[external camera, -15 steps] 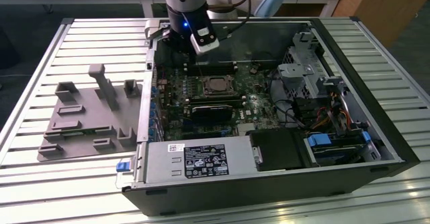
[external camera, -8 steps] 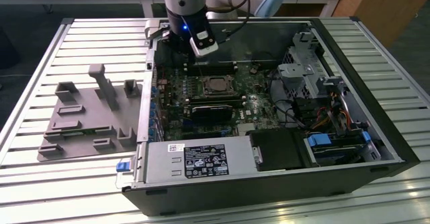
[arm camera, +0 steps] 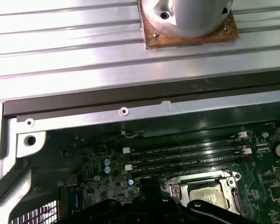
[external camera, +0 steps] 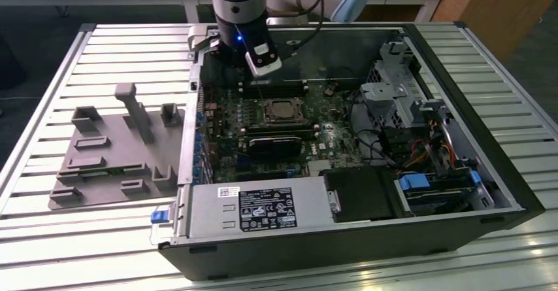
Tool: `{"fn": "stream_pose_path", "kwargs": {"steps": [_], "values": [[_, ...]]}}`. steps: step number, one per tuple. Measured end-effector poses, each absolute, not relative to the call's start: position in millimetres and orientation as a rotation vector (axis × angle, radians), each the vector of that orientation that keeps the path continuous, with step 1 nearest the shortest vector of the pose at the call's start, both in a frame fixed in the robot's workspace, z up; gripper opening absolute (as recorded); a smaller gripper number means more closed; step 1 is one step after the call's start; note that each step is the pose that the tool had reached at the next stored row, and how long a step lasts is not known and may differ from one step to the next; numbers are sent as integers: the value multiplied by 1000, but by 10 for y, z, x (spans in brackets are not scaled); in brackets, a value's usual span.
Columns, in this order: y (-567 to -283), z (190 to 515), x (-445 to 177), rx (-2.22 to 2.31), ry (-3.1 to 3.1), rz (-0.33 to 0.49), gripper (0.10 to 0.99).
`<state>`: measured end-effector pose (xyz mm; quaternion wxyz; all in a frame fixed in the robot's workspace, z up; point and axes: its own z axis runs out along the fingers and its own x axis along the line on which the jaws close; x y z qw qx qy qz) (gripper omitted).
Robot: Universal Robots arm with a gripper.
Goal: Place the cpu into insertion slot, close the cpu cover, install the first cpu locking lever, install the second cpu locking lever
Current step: 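Install the first cpu locking lever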
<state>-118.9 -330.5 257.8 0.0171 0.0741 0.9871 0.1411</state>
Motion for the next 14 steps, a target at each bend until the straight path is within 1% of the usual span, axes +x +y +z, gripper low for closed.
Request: {"fn": "stream_pose_path", "kwargs": {"steps": [14], "values": [[-3306,2508,-1086,230,3068,438,102]]}}
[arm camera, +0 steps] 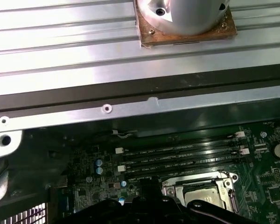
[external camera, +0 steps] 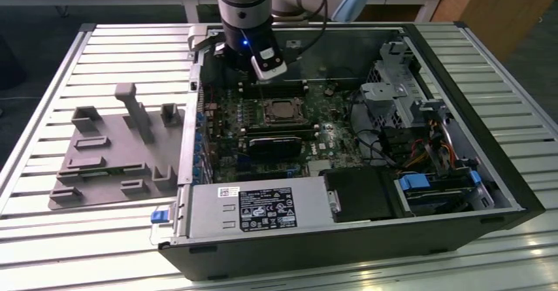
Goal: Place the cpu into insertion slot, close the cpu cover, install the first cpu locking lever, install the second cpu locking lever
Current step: 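Install the first cpu locking lever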
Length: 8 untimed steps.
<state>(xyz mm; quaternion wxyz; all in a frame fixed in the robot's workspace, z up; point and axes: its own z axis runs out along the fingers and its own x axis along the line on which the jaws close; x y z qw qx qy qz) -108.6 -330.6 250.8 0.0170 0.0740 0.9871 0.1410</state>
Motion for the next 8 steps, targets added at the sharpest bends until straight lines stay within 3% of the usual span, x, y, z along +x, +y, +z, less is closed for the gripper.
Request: {"fn": "stream_pose_path", "kwargs": {"steps": [8], "values": [[-3306,2500,-933,230,3069,438,102]]}}
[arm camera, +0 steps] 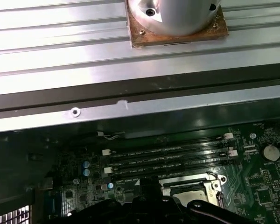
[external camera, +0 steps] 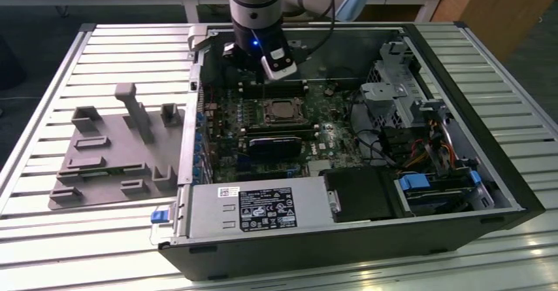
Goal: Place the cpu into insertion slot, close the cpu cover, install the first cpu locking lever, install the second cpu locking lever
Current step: 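Install the first cpu locking lever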
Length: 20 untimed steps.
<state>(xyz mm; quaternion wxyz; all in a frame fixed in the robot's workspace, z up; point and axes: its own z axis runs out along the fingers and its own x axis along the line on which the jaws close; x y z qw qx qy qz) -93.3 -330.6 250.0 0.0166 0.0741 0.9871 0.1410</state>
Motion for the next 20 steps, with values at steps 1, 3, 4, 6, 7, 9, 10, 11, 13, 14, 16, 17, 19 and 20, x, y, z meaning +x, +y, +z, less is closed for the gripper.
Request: {"fn": "stream_pose_path", "kwargs": {"steps": [1,3,4,6,7,9,10,11,13,14,16,17,19,20], "values": [[-3306,2499,-916,230,3069,438,102],[-3306,2497,-880,230,3069,438,102],[-3306,2496,-854,230,3069,438,102],[-3306,2494,-843,230,3069,438,102],[-3306,2492,-841,231,3069,438,102],[-3305,2483,-841,231,3069,436,102],[-3306,2478,-840,230,3070,433,102],[-3306,2472,-840,230,3070,430,102],[-3306,2461,-840,229,3068,424,102],[-3305,2455,-841,229,3068,421,102],[-3305,2442,-839,229,3067,415,102],[-3305,2437,-836,229,3067,415,102],[-3305,2427,-823,229,3067,413,102],[-3305,2422,-814,229,3068,413,102]]}}
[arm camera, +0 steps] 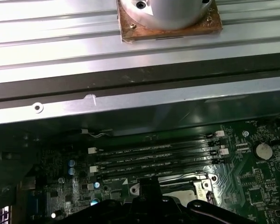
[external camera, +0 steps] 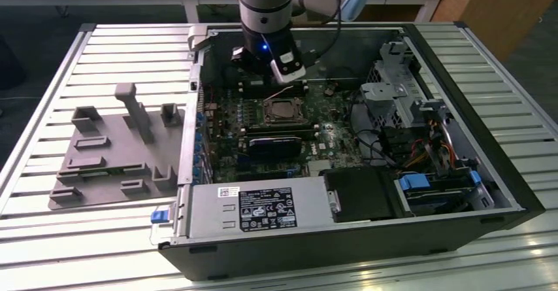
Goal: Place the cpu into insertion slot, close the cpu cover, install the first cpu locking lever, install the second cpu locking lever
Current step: 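Install the first cpu locking lever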
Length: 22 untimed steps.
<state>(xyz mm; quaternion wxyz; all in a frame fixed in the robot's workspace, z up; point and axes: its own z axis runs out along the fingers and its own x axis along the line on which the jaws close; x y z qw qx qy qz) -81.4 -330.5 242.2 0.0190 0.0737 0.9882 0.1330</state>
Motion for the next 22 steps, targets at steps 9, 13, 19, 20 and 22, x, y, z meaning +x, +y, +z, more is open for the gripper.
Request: {"fn": "stream_pose_path", "kwargs": {"steps": [9,13,19,20,22], "values": [[-3300,2368,-766,228,3069,397,102],[-3300,2354,-730,228,3069,397,102],[-3300,2344,-614,228,3069,397,102],[-3300,2343,-595,228,3069,397,102],[-3299,2342,-560,228,3069,397,102]]}}
